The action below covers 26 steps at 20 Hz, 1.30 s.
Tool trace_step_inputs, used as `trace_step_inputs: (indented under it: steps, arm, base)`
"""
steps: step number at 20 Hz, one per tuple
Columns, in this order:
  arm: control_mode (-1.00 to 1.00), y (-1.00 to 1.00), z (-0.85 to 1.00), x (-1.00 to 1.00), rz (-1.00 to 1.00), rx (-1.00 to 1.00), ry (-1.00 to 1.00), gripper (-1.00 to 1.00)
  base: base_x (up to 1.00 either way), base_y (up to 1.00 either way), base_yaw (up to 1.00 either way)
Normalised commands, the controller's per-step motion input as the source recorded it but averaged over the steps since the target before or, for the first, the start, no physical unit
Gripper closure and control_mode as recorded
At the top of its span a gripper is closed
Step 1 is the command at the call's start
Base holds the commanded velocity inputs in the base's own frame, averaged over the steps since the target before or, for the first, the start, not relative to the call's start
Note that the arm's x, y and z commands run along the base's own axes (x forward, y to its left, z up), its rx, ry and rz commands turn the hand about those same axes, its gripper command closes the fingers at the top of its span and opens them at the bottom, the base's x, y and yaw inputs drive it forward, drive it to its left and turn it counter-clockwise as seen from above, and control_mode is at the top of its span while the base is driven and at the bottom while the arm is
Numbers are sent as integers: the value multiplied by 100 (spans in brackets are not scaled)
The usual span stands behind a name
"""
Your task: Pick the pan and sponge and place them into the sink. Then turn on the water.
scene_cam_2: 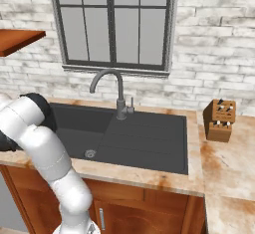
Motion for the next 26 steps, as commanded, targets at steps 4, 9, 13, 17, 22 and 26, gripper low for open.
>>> trace_step_inputs:
  steps: [4, 9, 13, 17, 22, 26]
  arm:
    - [-100, 48, 0, 6, 0, 0, 2, -100]
    - [-100, 43, 0, 4, 0, 0, 2, -100]
    - [-100, 34, 10, 6, 0, 0, 3, -100]
    - [-100, 31, 24, 4, 0, 3, 5, -100]
    - [-100, 34, 36, 12, 0, 7, 11, -100]
    - [-100, 38, 28, 31, 1, 10, 19, -100]
  base:
    - [0, 0, 0]
    - [0, 0, 0]
    - [0, 0, 0]
    - [0, 0, 0]
    - [0, 0, 0]
    - [0, 0, 0]
